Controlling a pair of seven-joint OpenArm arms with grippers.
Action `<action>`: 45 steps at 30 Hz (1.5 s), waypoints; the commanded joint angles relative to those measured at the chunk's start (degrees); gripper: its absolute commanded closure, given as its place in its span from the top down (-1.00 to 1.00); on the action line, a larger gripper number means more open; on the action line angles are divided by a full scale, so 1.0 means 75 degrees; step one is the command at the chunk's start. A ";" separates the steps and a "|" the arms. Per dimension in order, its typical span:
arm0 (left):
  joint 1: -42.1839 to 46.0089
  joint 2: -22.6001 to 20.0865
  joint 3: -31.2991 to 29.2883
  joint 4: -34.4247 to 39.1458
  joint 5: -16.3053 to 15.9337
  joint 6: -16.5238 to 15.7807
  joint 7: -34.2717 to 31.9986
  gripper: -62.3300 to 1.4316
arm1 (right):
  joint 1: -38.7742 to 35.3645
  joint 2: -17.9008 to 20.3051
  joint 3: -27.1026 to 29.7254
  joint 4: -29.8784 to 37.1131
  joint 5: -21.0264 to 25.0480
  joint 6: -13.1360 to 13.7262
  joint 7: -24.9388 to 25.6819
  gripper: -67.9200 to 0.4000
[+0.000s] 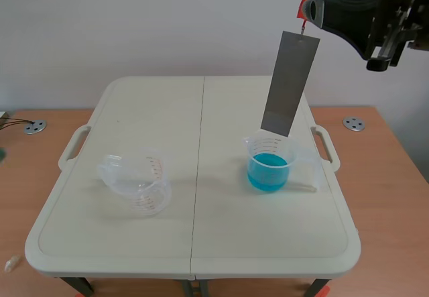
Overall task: Hold the metal plate by the orange handle, dip it into the blue solution, take it out and point at it, then put the plate back in the beaker on the left.
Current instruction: 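Raise the plate and point at it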
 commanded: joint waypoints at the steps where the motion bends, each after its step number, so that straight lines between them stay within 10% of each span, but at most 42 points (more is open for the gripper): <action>1: -0.0449 -0.0047 0.0367 0.0096 -0.0055 -0.0079 -0.0055 -0.78 | 0.0219 0.0122 0.0023 0.0128 0.0105 0.0058 0.0163 -0.95; 11: -0.3634 0.0160 0.3372 0.0087 -0.0044 -0.0146 0.0819 -0.77 | 0.0219 0.0119 0.0023 0.0128 0.0076 0.0058 0.0195 -0.95; 22: -0.6324 0.2090 0.6003 -0.0399 0.0880 -0.0119 0.2492 -0.77 | 0.0219 0.0105 0.0023 0.0128 0.0041 0.0058 0.0189 -0.95; 45: -0.8629 0.5295 0.7329 -0.3468 0.2401 -0.0064 0.2906 -0.77 | 0.0216 0.0099 0.0023 0.0128 0.0017 0.0058 0.0157 -0.95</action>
